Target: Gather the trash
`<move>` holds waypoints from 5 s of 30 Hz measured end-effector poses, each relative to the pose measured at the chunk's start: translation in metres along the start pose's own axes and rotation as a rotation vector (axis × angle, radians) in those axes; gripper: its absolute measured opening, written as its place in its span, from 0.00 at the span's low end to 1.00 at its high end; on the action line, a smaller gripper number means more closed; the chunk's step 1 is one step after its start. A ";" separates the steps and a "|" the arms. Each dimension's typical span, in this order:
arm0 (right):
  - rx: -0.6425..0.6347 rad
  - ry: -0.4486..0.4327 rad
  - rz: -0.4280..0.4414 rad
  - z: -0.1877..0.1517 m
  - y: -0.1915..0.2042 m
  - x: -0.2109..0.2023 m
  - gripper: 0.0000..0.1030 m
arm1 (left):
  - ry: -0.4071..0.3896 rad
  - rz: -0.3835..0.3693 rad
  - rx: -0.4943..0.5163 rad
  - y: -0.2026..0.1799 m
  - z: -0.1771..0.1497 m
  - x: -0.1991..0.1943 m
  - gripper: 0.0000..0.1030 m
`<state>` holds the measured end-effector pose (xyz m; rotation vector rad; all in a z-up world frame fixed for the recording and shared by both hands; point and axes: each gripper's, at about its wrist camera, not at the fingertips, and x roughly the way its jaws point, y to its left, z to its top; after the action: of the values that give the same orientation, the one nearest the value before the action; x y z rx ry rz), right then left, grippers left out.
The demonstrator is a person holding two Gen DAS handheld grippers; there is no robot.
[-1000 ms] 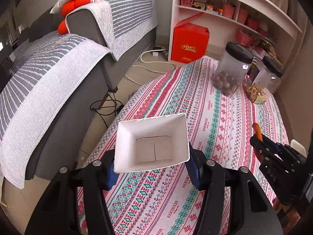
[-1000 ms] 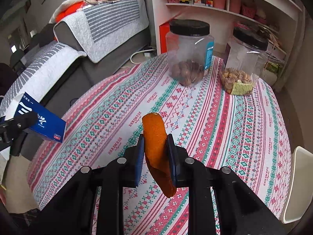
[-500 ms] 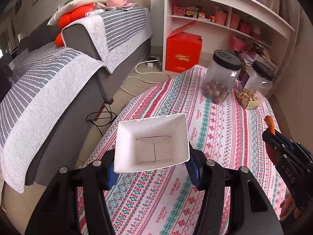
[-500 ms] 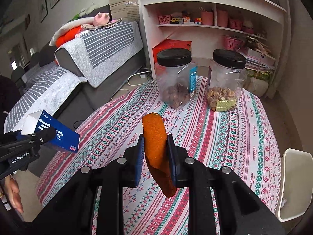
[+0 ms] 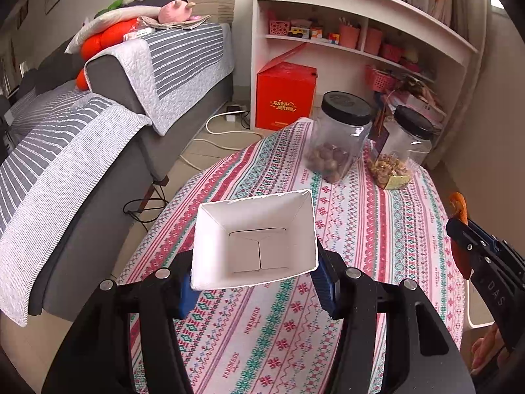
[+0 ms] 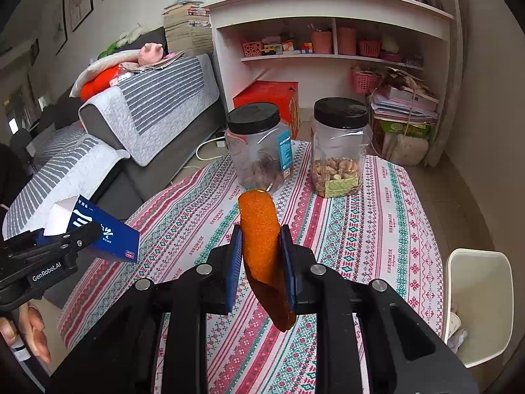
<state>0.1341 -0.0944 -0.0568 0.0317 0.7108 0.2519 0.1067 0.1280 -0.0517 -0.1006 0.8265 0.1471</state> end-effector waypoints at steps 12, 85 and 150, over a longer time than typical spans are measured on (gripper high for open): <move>0.041 -0.025 -0.090 0.002 -0.050 -0.022 0.21 | -0.005 -0.062 0.006 -0.038 0.002 0.005 0.54; 0.426 -0.343 -0.556 -0.051 -0.200 -0.233 0.93 | -0.326 -0.125 0.274 -0.269 -0.044 -0.143 0.93; 0.172 -0.183 -0.413 -0.054 -0.069 -0.126 0.93 | -0.183 0.002 0.092 -0.125 -0.047 -0.079 0.93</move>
<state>0.0223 -0.1941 -0.0250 0.0701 0.5404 -0.2061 0.0409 -0.0097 -0.0211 0.0009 0.6495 0.1184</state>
